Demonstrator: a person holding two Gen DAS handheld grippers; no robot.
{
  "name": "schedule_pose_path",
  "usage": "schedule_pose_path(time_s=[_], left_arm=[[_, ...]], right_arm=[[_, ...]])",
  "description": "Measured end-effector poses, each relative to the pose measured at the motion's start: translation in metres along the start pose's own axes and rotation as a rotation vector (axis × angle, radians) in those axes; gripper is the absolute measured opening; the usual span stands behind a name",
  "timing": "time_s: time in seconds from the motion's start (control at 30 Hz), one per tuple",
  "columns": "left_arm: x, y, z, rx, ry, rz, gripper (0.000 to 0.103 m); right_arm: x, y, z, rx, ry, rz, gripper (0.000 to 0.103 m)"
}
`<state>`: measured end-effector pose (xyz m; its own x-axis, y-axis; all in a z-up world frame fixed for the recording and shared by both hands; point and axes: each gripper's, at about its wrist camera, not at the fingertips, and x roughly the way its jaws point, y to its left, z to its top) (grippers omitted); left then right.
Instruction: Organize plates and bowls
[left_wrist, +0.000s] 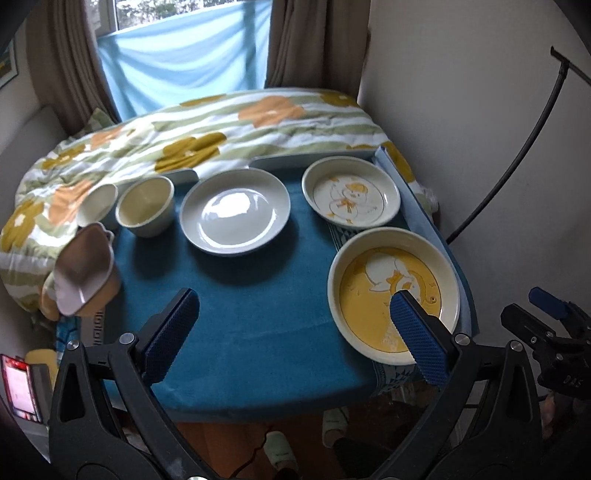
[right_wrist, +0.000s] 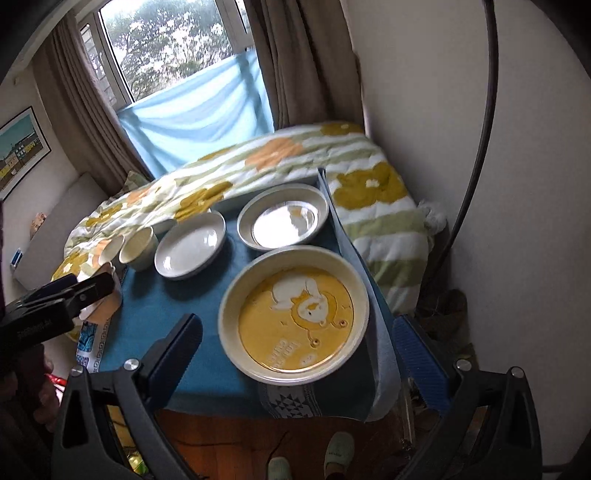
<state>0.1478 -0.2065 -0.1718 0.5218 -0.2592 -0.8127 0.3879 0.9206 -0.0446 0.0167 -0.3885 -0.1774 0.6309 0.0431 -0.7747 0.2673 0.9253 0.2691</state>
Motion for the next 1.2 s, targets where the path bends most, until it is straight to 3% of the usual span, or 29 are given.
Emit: schedule_pose_path(time_s=[0.1, 0.23, 0.3, 0.37, 0.5, 0.6, 0.7, 0.87, 1.0, 1.2], left_arm=[[0.039, -0.009, -0.005, -0.017, 0.085, -0.020, 0.102], [0.094, -0.017, -0.011, -0.021, 0.180, -0.048, 0.098], [0.112, -0.017, -0.016, -0.022, 0.221, -0.073, 0.091], [0.133, -0.018, -0.017, -0.017, 0.269, -0.093, 0.077], [0.158, -0.022, -0.018, -0.001, 0.321, -0.113, 0.069], [0.167, -0.026, -0.014, 0.036, 0.330, -0.110, 0.061], [0.170, -0.026, -0.010, 0.050, 0.333, -0.118, 0.057], [0.177, -0.027, -0.006, 0.075, 0.355, -0.142, 0.037], [0.179, -0.029, -0.004, 0.091, 0.365, -0.205, 0.020], [0.179, -0.032, 0.000, 0.139, 0.380, -0.218, 0.017]], right_arm=[[0.032, -0.025, -0.003, 0.012, 0.098, 0.034, 0.073], [0.073, -0.055, -0.013, 0.055, 0.200, 0.070, 0.061], [0.088, -0.064, -0.016, 0.066, 0.227, 0.068, 0.057], [0.099, -0.069, -0.017, 0.069, 0.237, 0.087, 0.054], [0.111, -0.075, -0.014, 0.066, 0.227, 0.088, 0.047], [0.116, -0.078, -0.009, 0.072, 0.227, 0.103, 0.034], [0.120, -0.078, -0.004, 0.059, 0.230, 0.092, 0.033], [0.128, -0.079, -0.001, 0.091, 0.239, 0.102, 0.024], [0.132, -0.080, -0.001, 0.111, 0.243, 0.081, 0.016], [0.135, -0.083, 0.000, 0.137, 0.248, 0.075, 0.013]])
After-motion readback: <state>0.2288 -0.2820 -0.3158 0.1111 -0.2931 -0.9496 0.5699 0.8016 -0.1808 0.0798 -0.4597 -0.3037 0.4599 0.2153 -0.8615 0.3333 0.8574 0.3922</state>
